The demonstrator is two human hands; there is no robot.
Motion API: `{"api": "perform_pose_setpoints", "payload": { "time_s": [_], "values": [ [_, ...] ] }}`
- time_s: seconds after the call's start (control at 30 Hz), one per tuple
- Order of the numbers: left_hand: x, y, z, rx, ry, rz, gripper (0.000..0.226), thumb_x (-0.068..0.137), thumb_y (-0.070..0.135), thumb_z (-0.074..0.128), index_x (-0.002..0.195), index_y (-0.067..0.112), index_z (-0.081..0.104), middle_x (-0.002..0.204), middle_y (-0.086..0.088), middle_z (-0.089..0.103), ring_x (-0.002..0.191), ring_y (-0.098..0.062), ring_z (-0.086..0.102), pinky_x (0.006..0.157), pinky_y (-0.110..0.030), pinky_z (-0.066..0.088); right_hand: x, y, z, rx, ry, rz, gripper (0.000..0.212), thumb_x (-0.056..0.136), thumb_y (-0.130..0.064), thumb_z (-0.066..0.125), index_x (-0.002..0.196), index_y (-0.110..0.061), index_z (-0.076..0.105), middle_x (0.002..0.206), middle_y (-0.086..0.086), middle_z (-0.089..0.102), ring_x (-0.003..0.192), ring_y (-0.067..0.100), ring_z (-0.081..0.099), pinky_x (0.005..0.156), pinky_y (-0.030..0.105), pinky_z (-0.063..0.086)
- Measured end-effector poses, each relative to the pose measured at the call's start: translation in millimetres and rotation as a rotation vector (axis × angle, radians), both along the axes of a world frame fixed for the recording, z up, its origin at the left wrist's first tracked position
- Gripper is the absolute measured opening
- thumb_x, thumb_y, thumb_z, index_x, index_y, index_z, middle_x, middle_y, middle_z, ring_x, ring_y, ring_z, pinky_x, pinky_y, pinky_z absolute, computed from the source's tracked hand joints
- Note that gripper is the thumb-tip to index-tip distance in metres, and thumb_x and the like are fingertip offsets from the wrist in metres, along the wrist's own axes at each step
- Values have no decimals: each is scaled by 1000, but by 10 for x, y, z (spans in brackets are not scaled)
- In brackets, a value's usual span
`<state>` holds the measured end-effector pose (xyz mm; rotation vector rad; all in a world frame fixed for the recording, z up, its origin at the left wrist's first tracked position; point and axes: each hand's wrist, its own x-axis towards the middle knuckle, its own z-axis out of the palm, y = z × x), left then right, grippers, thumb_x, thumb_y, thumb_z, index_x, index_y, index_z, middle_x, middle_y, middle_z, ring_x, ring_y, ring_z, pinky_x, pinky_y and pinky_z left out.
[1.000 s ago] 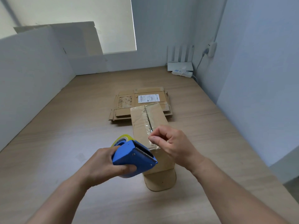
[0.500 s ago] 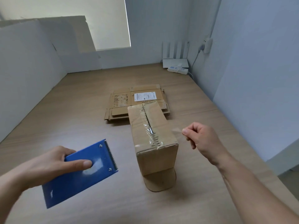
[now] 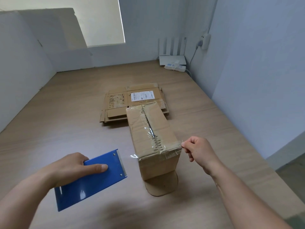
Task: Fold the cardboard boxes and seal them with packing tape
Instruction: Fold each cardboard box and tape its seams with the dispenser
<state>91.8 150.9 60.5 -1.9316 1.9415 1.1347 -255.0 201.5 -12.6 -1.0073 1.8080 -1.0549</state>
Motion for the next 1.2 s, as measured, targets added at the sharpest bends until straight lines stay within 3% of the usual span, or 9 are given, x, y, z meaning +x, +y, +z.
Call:
{"api": "perform_pose_setpoints", "payload": {
  "time_s": [0.13,0.27,0.33,0.4,0.47,0.57,0.93,1.1,1.2],
  "values": [
    [-114,-75,-170,-18,-40,20,75,47,84,57,76,16,71,70,2,72,67,-15,68,63,-26,44,30,-36,-6,59,-75,-1,25,86,-7,58,62,-10,52,48,-3,51,44,13,40,44,26,38],
    [-275,-130,-336,-28,-102,14,64,65,80,60,77,18,70,76,2,70,71,-14,67,61,-25,42,41,-42,29,130,-147,22,21,88,-12,56,67,-11,53,58,4,54,46,13,43,47,28,41],
    [-343,-166,-362,-30,-124,12,64,67,80,59,79,18,70,79,1,70,73,-14,67,62,-26,42,5,-36,38,240,91,63,18,88,-29,57,79,-14,59,77,5,64,62,19,57,58,33,49],
    [-370,-186,-353,-41,-156,-3,64,66,81,58,80,19,69,80,2,69,73,-13,66,61,-26,41,-36,11,12,394,554,59,34,87,-44,56,107,-16,58,108,5,64,98,26,61,78,33,47],
    [-369,-195,-344,-61,-188,-17,65,65,82,57,79,19,68,78,3,68,71,-11,65,58,-24,40,-7,51,59,245,702,-48,30,91,-42,52,106,-17,58,111,5,60,105,28,57,78,32,42],
    [-369,-182,-349,-45,-196,-7,64,65,82,57,79,20,68,77,4,68,71,-11,65,58,-24,40,213,24,108,-66,734,-29,30,91,-48,51,77,-22,54,82,-5,51,79,19,51,65,28,32],
    [-561,-31,-339,-140,-363,98,57,68,81,53,76,24,56,77,5,58,71,-12,57,56,-28,37,345,-60,-91,-169,507,19,26,87,-37,65,75,-19,50,80,-1,54,76,18,47,62,28,26],
    [-711,-98,-146,-142,-414,124,47,72,69,60,75,23,48,77,4,51,76,-17,53,70,-31,41,402,-100,-21,-153,514,63,30,87,-35,64,78,-9,54,79,2,55,76,20,47,62,30,27],
    [-585,111,-208,-180,-768,-123,18,78,37,63,88,23,62,89,8,60,88,-17,59,78,-29,50,354,-97,7,-108,498,67,31,88,-35,62,76,-9,52,77,2,53,78,24,49,63,31,29]
  ]
}}
